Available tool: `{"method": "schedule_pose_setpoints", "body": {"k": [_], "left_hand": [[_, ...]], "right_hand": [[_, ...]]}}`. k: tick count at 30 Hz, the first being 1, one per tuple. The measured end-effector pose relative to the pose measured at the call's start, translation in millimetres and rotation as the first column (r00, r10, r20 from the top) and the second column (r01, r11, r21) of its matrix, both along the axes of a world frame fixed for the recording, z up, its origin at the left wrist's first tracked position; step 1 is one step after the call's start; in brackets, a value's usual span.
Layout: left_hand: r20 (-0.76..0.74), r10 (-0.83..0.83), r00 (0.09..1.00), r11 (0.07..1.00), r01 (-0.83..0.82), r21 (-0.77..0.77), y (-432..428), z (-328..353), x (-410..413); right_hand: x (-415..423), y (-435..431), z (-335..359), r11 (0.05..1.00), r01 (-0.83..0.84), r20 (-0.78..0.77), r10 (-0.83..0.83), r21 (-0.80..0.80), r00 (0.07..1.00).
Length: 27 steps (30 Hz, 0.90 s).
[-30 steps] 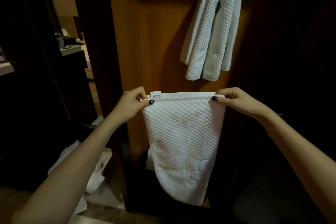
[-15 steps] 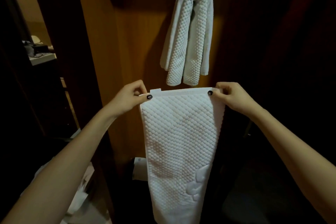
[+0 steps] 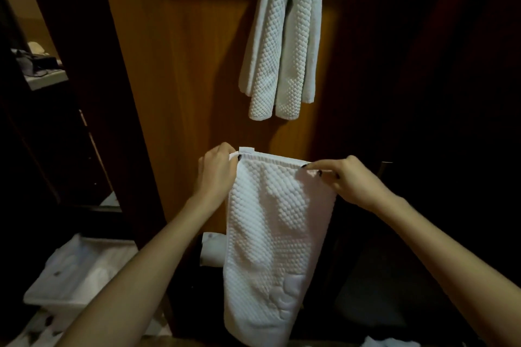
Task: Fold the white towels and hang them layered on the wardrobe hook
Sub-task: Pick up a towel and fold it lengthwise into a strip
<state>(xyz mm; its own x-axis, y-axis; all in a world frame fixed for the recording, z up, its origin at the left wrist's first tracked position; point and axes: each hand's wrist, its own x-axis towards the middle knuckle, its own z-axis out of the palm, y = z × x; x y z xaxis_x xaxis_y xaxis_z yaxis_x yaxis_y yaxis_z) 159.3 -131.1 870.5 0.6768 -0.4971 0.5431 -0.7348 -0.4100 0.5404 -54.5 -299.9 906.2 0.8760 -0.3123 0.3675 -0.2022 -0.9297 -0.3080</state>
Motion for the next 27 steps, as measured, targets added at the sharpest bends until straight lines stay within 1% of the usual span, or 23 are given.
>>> {"method": "schedule_pose_setpoints", "body": {"k": [1,2,4,5,6,7,8,9,11,13,15,18,20,22,27], "left_hand": [[-0.029,0.000,1.000,0.999,-0.001,-0.045,-2.5,1.5,-2.7],[-0.076,-0.022,0.997,0.995,0.014,-0.097,-4.8,3.4,-5.2],[-0.168,-0.114,0.979,0.980,0.083,-0.184,-8.5,7.3,-8.9],[-0.192,-0.158,0.969,0.970,0.116,-0.212,-9.1,9.4,-9.8],[-0.210,-0.195,0.958,0.963,0.147,-0.227,-9.4,11.3,-9.6],[-0.233,-0.233,0.944,0.955,0.176,-0.239,-8.9,13.4,-9.4],[-0.257,-0.271,0.928,0.945,0.206,-0.253,-8.0,15.6,-9.2],[-0.282,-0.314,0.906,0.932,0.238,-0.274,-7.2,17.9,-8.6],[-0.327,-0.399,0.857,0.899,0.296,-0.323,-5.4,23.3,-8.1],[-0.347,-0.471,0.811,0.862,0.339,-0.378,-3.3,28.5,-10.5],[-0.363,-0.525,0.770,0.826,0.357,-0.436,-2.2,33.4,-14.5],[-0.403,-0.576,0.711,0.789,0.353,-0.503,-1.7,41.7,-19.7],[-0.424,-0.598,0.680,0.776,0.359,-0.519,-1.2,46.2,-20.2],[-0.431,-0.622,0.654,0.759,0.368,-0.537,1.5,48.5,-18.7],[-0.414,-0.736,0.535,0.661,0.440,-0.608,15.9,49.4,-13.9]], "right_hand": [[-1.5,7.5,-6.7,0.999,0.028,0.062,-0.030,0.038,0.998],[-1.9,15.5,-12.4,0.991,0.068,0.129,-0.082,0.111,0.988],[0.2,26.4,-17.6,0.933,0.140,0.224,-0.222,0.333,0.949],[1.3,29.5,-16.2,0.886,0.138,0.229,-0.261,0.443,0.938],[2.5,32.1,-12.8,0.837,0.112,0.209,-0.260,0.536,0.943],[3.1,34.3,-8.6,0.798,0.075,0.166,-0.215,0.598,0.962],[3.5,37.4,-3.7,0.774,0.034,0.117,-0.138,0.632,0.983],[4.2,41.1,0.6,0.770,-0.003,0.065,-0.050,0.638,0.997],[7.9,48.8,6.0,0.807,-0.062,-0.013,0.086,0.588,0.996],[14.9,56.5,14.4,0.893,-0.085,0.003,0.093,0.441,0.996],[23.6,60.2,25.3,0.964,-0.089,0.072,0.073,0.249,0.995],[37.3,65.4,39.5,0.986,-0.160,0.104,0.155,0.041,0.983],[45.0,67.4,45.3,0.989,-0.136,0.102,0.141,-0.056,0.985],[49.7,67.9,51.1,0.993,-0.090,0.114,0.098,-0.072,0.989],[53.3,72.9,57.4,0.998,-0.068,0.124,0.065,0.017,0.990]]}}
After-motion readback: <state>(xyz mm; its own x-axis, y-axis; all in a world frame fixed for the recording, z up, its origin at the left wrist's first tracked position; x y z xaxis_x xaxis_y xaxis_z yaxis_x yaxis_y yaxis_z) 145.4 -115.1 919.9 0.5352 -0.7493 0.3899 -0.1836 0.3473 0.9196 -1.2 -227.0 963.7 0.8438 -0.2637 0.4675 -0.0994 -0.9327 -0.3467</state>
